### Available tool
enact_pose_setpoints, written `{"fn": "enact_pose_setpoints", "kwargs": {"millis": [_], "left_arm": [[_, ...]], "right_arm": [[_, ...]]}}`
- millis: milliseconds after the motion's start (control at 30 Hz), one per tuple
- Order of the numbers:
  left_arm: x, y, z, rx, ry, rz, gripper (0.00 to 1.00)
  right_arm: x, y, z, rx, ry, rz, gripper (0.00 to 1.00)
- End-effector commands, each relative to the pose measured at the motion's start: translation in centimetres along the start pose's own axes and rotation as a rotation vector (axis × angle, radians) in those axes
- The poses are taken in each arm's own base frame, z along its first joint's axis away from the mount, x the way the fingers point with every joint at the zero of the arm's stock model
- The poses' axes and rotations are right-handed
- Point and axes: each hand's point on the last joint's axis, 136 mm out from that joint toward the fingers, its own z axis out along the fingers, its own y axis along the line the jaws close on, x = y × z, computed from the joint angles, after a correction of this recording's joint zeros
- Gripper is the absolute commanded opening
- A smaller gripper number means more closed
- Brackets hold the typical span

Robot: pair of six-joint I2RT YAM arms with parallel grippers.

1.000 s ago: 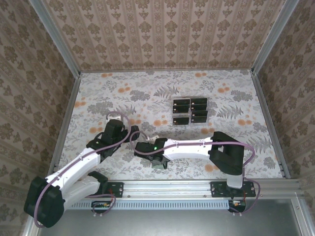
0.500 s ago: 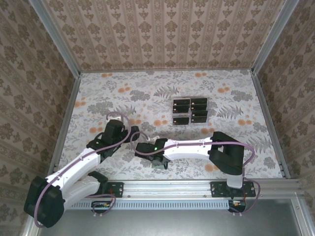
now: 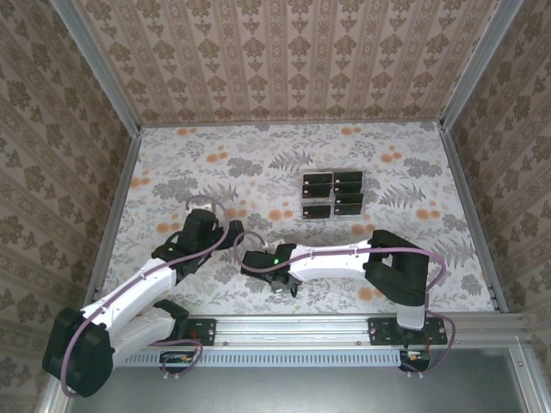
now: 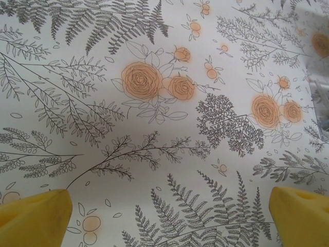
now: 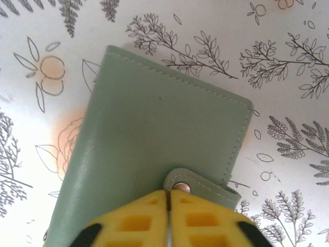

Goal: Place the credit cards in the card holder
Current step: Pick up the card holder from the bottom-center of the table.

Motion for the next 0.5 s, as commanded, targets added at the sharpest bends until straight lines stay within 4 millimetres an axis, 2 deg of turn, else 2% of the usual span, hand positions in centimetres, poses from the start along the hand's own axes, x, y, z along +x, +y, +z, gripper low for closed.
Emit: {"fn": "enact_pose_setpoints", "kwargs": {"millis": [0,200,467], "left_arm": [[0.4,0.2,0.2,-0.002,0.015,-0.02,1.0],[0.4,-0.2,0.3,0.02,0.024,-0.023,1.0],[0.6,-2.0,0.8,0.119,0.039,-0.075,1.0]], "right_arm": [[0.3,-1.7,0.5,0.025,0.01,0.019,0.0],[-1.4,-2.3,-1.5,-0.036,-0.058,0.062,0.0],[-3.6,-1.9,-4.2,-0.145,-0.137,0.102,0.0]]}}
